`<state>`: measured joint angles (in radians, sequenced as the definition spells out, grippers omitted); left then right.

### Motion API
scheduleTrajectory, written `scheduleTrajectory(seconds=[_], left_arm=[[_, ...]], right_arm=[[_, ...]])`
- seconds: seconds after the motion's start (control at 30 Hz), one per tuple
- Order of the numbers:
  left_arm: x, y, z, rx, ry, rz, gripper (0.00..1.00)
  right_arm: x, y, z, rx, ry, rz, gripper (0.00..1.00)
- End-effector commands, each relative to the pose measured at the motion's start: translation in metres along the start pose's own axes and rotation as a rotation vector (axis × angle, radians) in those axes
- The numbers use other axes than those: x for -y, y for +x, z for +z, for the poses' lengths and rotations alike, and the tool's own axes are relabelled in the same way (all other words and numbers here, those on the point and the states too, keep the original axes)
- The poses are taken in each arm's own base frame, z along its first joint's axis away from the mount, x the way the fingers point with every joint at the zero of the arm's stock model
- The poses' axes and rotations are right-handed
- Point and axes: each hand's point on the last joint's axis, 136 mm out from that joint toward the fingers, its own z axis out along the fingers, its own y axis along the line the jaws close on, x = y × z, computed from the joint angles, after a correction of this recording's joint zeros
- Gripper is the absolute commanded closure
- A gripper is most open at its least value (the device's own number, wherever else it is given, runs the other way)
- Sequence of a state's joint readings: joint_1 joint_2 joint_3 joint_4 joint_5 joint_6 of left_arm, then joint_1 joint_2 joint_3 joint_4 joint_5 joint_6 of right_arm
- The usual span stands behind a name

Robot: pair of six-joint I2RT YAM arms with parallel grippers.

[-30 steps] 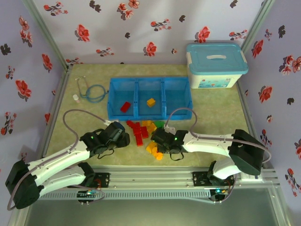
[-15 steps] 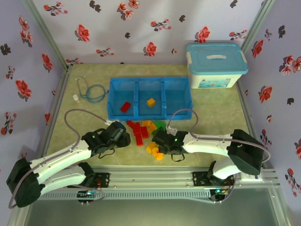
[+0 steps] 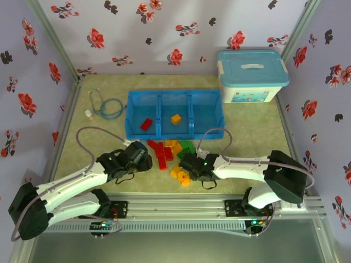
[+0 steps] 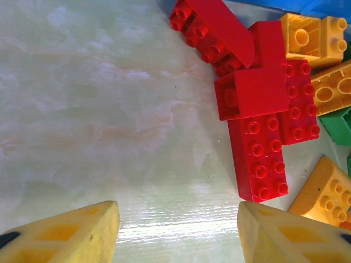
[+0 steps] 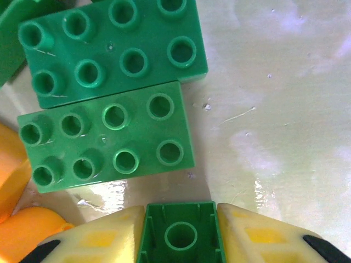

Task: Sort the legos into containers by color
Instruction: Pick up the lego from the bottom-center of the table, then place the lego in the container.

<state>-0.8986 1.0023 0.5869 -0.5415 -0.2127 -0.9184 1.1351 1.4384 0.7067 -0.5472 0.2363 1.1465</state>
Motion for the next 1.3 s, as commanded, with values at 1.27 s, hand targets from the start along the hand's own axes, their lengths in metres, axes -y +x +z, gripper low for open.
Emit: scheduleTrajectory(seconds=[1.27], left_arm=[[0.020, 0.009, -0.009, 0.031, 0.053, 0.051, 0.42]], right_arm=[[0.023, -0.261, -0.032, 0.084, 0.009, 0.052, 0.71]])
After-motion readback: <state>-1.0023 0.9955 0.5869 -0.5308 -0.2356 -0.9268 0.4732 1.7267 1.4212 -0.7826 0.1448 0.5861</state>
